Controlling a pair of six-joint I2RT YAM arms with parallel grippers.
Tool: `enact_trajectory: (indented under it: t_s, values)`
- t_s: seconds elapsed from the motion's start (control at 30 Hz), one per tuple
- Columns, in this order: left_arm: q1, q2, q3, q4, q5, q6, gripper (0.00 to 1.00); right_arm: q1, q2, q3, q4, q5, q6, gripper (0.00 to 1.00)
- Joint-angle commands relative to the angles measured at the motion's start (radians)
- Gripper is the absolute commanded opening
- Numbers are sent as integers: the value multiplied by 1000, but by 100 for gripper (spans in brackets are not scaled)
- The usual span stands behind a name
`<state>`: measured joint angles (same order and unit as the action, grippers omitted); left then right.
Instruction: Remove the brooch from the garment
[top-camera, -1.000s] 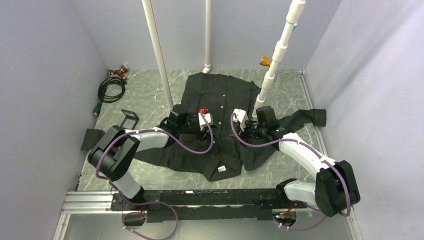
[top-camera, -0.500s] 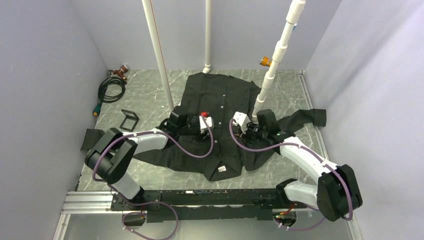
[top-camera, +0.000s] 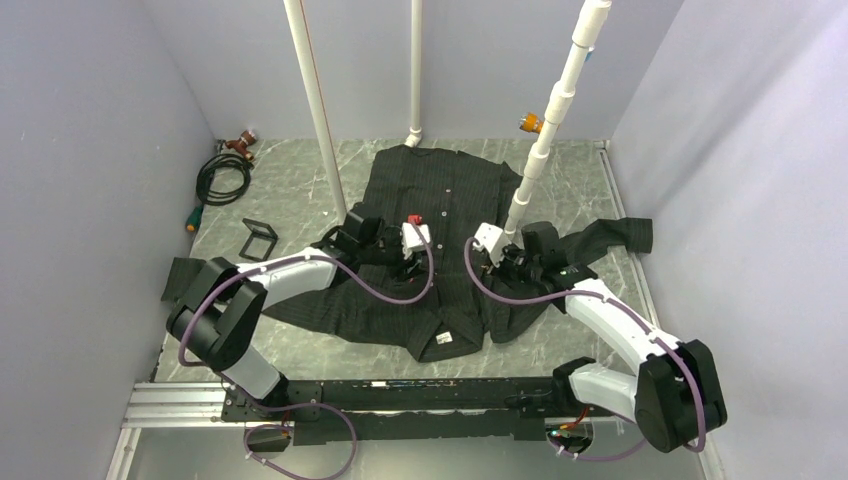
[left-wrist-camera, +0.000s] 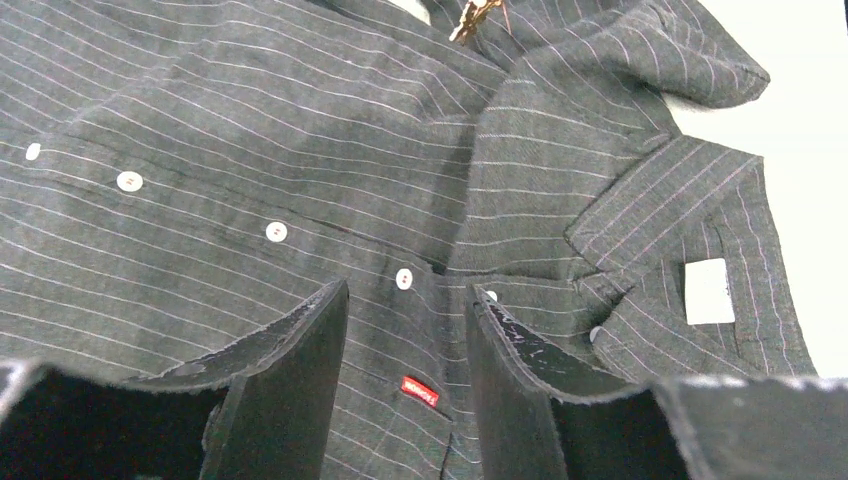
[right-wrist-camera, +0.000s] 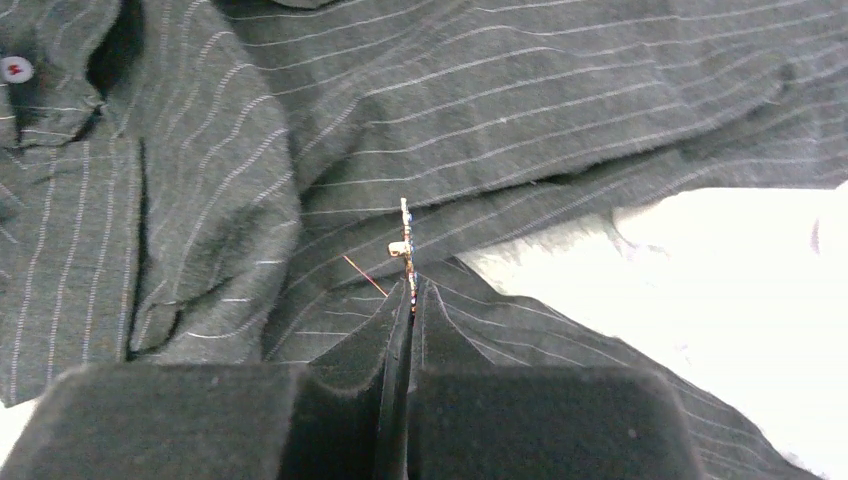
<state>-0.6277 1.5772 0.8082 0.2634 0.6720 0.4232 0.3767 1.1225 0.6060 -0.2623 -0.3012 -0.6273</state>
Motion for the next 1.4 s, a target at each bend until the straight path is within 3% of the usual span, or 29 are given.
enact_trajectory:
  t_s: [0.0,0.3,0.47,0.63,0.83,0.87,1.13,1.37]
  values:
    - [10,-56,111,-191,-30,4,52,-47,-45,11,-1,22,27,0]
    - [196,-163,165,-307,237,-172,56,-92,-54,240,-163,-239,203,0]
    - [214,-239,222,-450,207,-205,55,-92,-49,318,-155,-437,411,0]
    - [237,-302,236,-517,178,-283,57,-92,-32,310,-36,-592,637,0]
    - [240,-361,286,-600,146,-358,83,-58,35,325,104,-687,917,0]
    - [240,-371,287,-598,157,-380,96,-49,47,331,125,-691,955,0]
    - [240,-375,230,-377,287,-674,98,-33,126,272,513,-761,1377,0]
    - [227,-336,103,-25,401,-913,87,-26,144,258,600,-761,1476,0]
